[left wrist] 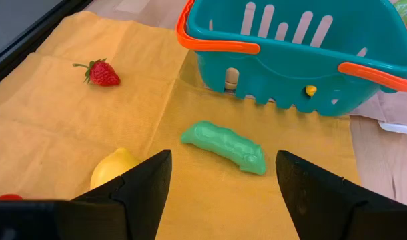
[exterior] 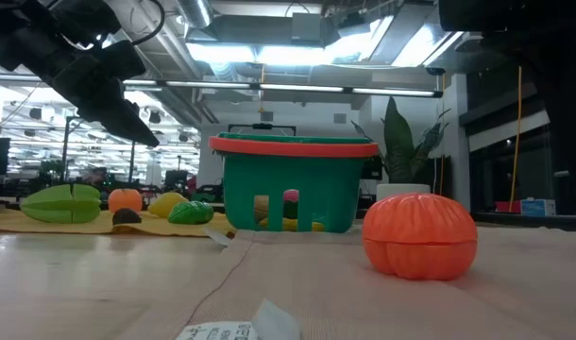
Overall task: Pick and placing Produce into tupperware
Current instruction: Put the cabbage into the basket
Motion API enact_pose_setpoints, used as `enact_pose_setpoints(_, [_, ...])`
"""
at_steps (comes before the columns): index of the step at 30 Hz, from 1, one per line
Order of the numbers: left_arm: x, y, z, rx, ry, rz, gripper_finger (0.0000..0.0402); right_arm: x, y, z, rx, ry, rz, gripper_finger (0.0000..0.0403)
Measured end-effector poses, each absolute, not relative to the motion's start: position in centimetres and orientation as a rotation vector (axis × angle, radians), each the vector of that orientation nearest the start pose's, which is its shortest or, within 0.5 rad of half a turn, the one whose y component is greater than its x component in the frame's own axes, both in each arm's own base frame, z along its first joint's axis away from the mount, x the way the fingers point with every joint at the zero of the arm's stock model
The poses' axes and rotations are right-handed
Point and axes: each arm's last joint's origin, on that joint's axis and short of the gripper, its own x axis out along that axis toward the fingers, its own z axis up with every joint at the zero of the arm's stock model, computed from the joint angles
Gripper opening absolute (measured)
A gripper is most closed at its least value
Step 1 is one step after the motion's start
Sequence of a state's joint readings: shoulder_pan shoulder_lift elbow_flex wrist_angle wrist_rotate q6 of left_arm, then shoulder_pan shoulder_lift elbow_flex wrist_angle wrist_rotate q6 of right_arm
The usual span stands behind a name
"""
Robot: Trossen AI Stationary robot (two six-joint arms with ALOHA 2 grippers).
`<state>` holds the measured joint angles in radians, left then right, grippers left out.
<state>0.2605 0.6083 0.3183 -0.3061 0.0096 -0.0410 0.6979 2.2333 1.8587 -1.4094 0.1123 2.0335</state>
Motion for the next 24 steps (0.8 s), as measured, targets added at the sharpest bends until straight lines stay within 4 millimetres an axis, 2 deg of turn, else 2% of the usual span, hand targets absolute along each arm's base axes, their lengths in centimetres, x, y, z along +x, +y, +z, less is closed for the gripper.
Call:
enact_pose_setpoints(17, [13.08,3.46,18.76,-0.120,0.587,0.256,0.0261,31.87,26.16,18.25,0.802,1.204,-1.196,0.0366])
enact_pose_setpoints(24, [13.08,3.46,18.76,-0.120,0.587,0.256,0.0261,31.76,26.06,18.25,0.848,1.174,-1.264,0.0366])
